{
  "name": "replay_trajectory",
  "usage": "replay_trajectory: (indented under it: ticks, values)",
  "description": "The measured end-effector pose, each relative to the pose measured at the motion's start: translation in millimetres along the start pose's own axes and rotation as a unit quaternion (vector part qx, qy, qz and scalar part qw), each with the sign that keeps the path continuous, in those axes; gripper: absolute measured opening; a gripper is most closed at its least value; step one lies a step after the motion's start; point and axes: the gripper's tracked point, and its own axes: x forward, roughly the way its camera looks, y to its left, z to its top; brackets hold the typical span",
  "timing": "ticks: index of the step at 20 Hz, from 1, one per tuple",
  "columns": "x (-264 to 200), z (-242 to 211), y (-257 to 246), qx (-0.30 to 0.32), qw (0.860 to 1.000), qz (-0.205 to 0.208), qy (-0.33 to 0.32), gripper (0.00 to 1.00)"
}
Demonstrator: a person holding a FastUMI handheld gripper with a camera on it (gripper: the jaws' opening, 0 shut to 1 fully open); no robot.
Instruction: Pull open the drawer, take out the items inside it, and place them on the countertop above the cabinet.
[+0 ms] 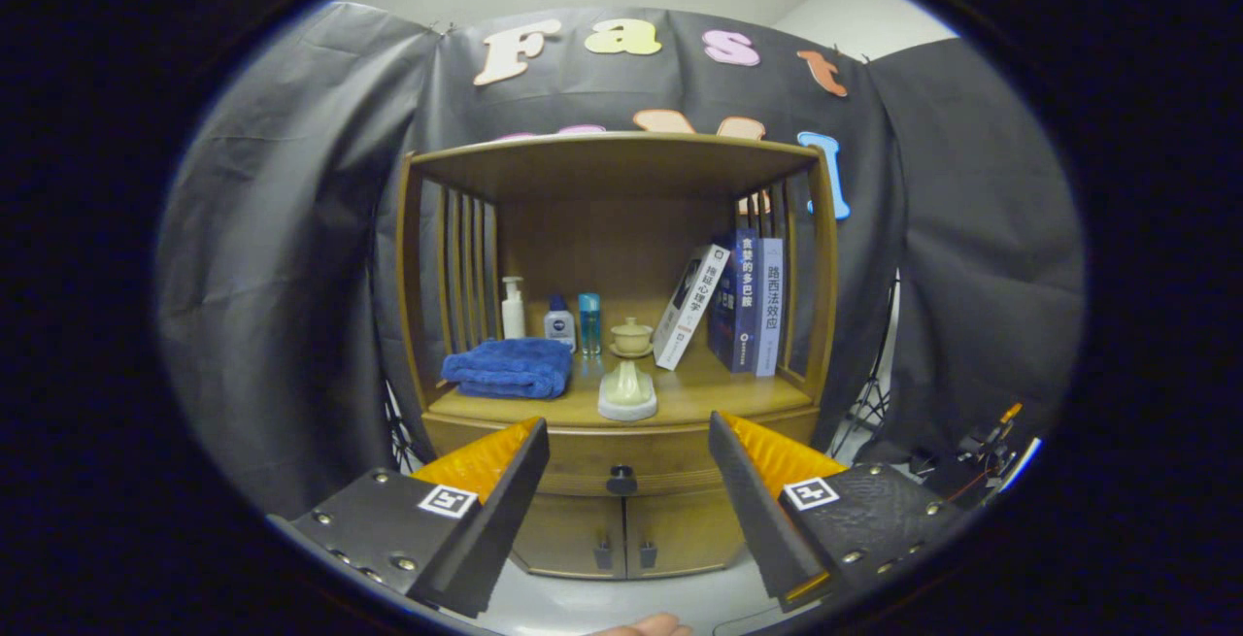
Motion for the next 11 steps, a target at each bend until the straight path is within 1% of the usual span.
replay_trajectory:
  ticks: [3,5,6,9,11]
  values:
    - [-19.1,-6.7,-1.6,-0.001,1.0,-0.005,0.007,0.99]
    - [-29.1,-4.1,5.4,0.001,1.0,0.009,-0.005,0.99]
    - [-33.7,-2.1,4.2,-0.003,1.0,0.008,-0.012,0.99]
    - [-46.8,-8.1,-4.9,-0.011,1.0,-0.011,-0.008,0.99]
    - [-52.1,-8.6,-7.2,-0.012,1.0,-0.016,-0.009,0.99]
